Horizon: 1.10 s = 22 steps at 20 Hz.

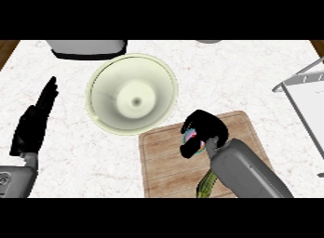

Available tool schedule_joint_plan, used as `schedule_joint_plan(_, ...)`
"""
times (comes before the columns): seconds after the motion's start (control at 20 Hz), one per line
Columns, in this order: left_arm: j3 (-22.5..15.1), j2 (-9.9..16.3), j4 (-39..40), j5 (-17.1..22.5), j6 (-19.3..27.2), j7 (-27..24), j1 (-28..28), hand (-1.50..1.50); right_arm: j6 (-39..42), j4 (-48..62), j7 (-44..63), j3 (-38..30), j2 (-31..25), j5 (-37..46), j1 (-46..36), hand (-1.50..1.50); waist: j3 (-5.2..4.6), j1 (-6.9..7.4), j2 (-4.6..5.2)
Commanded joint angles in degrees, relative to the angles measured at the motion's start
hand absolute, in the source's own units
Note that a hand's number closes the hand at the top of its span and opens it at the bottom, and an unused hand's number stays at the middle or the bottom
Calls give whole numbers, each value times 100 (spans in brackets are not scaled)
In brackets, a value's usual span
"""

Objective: Pick the cupcake from the cutting board and place it in the tiered basket

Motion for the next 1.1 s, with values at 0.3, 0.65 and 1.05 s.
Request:
schedule_joint_plan(0.3,343,-129,540,-93,-211,-201,-342,0,-120,180,192,-554,672,375,-75,150,-1,-44,4)
schedule_joint_plan(0.65,208,-86,-221,-103,-205,-91,82,0,-1469,774,1063,-2229,-367,1197,-738,150,-12,24,126)
schedule_joint_plan(1.05,85,-115,-316,-135,-268,-111,71,0,-3078,1601,1568,-3357,-1585,2895,-1691,150,-30,363,174)
